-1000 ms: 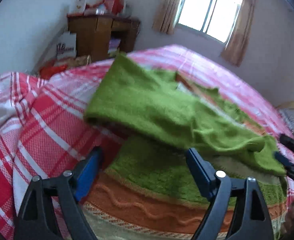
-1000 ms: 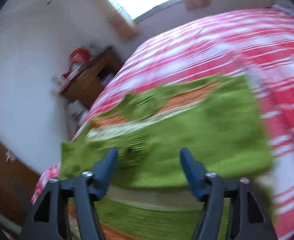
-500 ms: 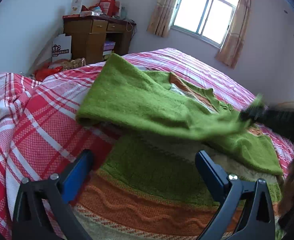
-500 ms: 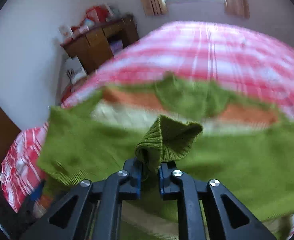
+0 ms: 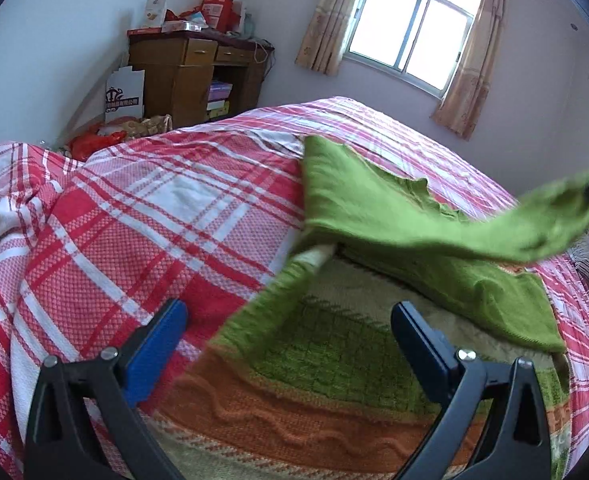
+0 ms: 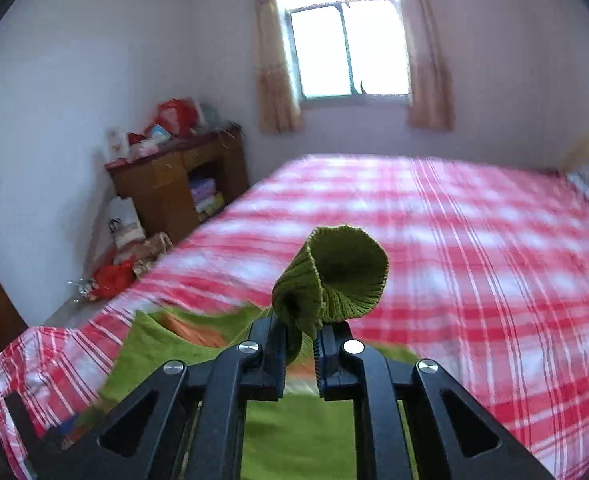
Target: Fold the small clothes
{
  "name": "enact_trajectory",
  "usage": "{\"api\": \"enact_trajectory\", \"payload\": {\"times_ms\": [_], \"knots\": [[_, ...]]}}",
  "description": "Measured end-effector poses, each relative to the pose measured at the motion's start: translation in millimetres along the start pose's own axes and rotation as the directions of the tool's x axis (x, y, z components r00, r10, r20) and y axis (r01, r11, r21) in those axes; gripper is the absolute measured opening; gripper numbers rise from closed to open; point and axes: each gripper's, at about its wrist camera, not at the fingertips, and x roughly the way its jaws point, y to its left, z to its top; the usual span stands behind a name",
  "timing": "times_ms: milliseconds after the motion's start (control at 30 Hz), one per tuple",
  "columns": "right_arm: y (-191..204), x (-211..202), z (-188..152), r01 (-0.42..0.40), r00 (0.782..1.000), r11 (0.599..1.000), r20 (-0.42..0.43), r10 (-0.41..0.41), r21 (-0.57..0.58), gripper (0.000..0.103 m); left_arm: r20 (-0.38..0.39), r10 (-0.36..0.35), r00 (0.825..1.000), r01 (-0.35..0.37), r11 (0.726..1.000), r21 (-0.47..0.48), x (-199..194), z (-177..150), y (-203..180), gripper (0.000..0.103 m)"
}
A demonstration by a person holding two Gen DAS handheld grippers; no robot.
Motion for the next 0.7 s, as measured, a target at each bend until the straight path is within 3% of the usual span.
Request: {"api": "enact_trajectory", "payload": {"times_ms": [100,167,267,333,400,467,567,600,633,667,700], "knots": [[-35,21,-39,0.012,0.994,0.999,-0.109,-0.008,0.036,0.011,-0.004,0.017,1.000,-0.016,1.000,0.012,1,0,-2,0.103],[-48,41,-73,0.071,0.974,0.997,-0.219,-0.062,0.033,0.013,-0.006,0.017,1.000,-0.017,1.000,0.012,1,0,-2,0.103],[-64,53,-111,0.138,0.931,0.989,-0.348,-0.112,0.051,0.030,-0.007,0.014,1.000,-0.014,1.000,0.010,1,0,-1,0.103],[-75,36,-127,0.123,0.946,0.990,-0.311,-0.095,0.072,0.035,-0.008,0.019,1.000,-0.019,1.000,0.013,1,0,-2,0.103],[-81,17,-131,0.150,0.945,0.985,-0.304,-0.118,0.082,0.061,-0.011,0.021,1.000,-0.021,1.000,0.013,1,1,-2,0.103],[-89,-5,-132,0.151,0.957,0.982,-0.265,-0.116,0.117,0.061,-0.011,0.020,1.000,-0.020,1.000,0.012,1,1,-2,0.103],[-97,-39,-122,0.207,0.968,0.969,-0.169,-0.184,0.132,0.057,-0.033,0.044,0.998,-0.043,0.999,0.018,0,2,-4,0.103],[-96,-47,-115,0.211,0.971,0.970,-0.139,-0.193,0.125,0.037,-0.044,0.066,0.997,-0.065,0.998,0.022,-2,5,-6,0.103],[-94,-49,-106,0.203,0.974,0.973,-0.128,-0.188,0.114,0.025,-0.044,0.089,0.995,-0.088,0.996,0.024,-4,8,-7,0.103],[-92,-48,-99,0.200,0.975,0.975,-0.117,-0.188,0.097,0.018,-0.032,0.103,0.994,-0.102,0.995,0.022,-8,11,-9,0.103],[-86,-48,-92,0.198,0.975,0.977,-0.113,-0.189,0.078,0.018,-0.019,0.101,0.995,-0.101,0.995,0.018,-12,16,-12,0.103]]}}
